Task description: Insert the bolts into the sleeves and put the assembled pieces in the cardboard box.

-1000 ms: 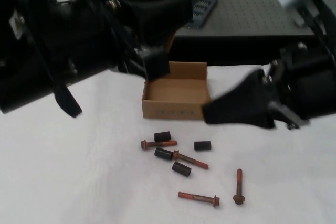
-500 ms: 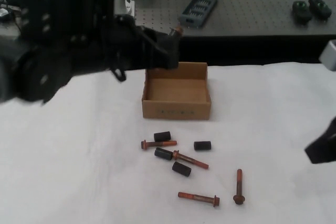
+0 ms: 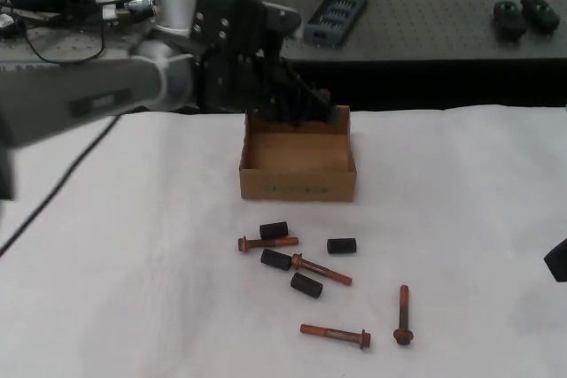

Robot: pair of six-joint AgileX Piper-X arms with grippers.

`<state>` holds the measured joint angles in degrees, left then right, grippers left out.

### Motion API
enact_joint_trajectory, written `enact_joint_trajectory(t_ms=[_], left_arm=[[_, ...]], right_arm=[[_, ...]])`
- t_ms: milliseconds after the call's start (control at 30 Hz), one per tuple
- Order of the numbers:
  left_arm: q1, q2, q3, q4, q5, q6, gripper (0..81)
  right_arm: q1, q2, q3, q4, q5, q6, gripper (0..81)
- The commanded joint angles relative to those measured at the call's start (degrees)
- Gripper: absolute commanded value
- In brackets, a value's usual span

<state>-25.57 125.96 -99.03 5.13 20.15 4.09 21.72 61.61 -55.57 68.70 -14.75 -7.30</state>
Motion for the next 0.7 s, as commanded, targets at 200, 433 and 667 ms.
enact_joint_trajectory(t_ms=[200, 433, 667], left_arm=[[0.17, 7.78, -9.11, 7.74, -3.23, 0.81, 26.1], [0.17, 7.41, -9.21, 8.29, -5.43, 0.66, 42.6], [0.17, 2.25, -9.43, 15.17, -5.43, 0.66, 30.2]], right_arm=[[-0.42, -0.54, -0.59, 0.05, -0.19, -0.52, 2.7], [-0.42, -0.54, -0.59, 0.05, -0.19, -0.52, 2.7], [-0.40, -0.54, -0.59, 0.30, -0.04, -0.52, 2.7]])
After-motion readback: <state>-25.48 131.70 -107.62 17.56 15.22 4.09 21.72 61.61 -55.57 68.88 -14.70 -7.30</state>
